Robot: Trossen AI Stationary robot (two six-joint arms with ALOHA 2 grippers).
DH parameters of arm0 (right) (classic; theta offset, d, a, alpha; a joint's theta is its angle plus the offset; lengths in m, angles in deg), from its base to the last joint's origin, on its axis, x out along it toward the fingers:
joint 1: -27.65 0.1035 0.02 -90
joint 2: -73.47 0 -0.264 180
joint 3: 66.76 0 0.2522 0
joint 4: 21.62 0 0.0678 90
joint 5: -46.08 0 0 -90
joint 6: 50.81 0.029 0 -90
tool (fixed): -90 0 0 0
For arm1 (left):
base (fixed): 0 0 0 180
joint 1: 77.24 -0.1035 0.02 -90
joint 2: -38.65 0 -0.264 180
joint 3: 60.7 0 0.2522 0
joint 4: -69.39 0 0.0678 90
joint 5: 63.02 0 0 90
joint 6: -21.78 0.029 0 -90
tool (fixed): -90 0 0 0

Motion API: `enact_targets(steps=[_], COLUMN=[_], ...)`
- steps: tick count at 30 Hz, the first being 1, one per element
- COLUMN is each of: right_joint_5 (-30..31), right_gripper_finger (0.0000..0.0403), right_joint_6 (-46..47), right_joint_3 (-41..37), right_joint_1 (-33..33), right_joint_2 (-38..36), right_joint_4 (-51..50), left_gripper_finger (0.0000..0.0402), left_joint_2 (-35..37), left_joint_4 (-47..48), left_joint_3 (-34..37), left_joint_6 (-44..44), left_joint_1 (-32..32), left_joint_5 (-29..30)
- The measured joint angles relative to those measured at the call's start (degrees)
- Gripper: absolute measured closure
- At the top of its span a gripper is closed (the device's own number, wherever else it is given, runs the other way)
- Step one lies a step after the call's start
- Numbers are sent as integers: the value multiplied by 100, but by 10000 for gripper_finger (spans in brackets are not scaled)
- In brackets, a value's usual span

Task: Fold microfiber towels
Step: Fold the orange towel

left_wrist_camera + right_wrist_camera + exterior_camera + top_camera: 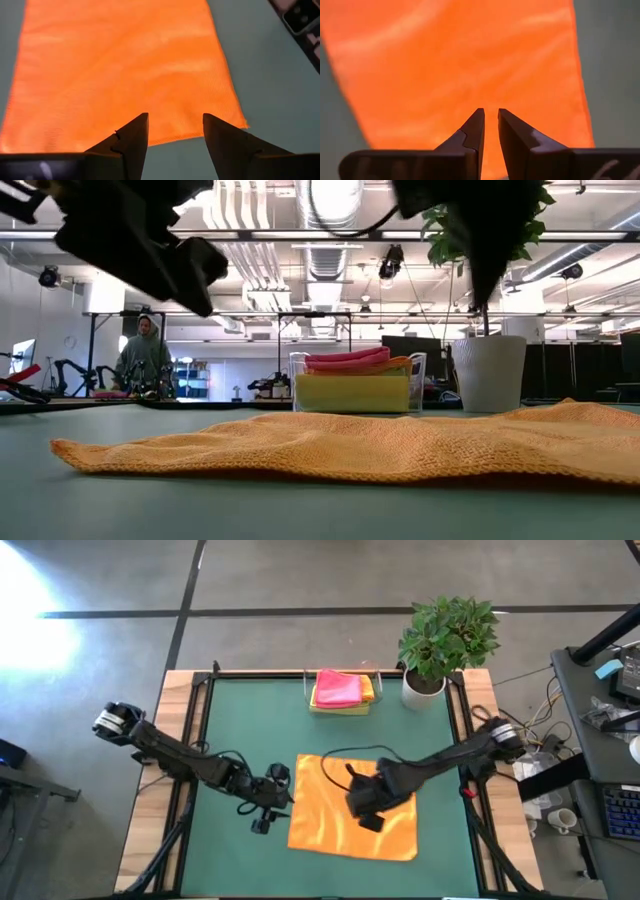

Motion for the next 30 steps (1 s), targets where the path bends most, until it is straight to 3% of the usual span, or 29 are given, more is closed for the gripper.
enact_targets(steps=[8, 16, 24, 30], right_joint_5=[5, -9, -55, -148], right_gripper_finger=[355, 355, 348, 312], right_joint_6=[482, 619, 588, 432], right_joint_3=[-1306, -2620, -3198, -3271], right_joint_1=[770, 1406, 1746, 1799], right_joint_2=[-1127, -1901, -1955, -1802], right_joint_4=[260, 1772, 2508, 2634], left_gripper_finger=[228, 228, 228, 228], left_joint_2=[-307, -585, -1190, -1736], left_joint_4=[-526, -549, -554, -521], left_joint_3=[-7, -160, -560, -901], left_joint_6=[-8, -256, -313, -453], left_joint_1=[59, 478, 934, 1041], left_joint_5=[3, -26, -42, -48])
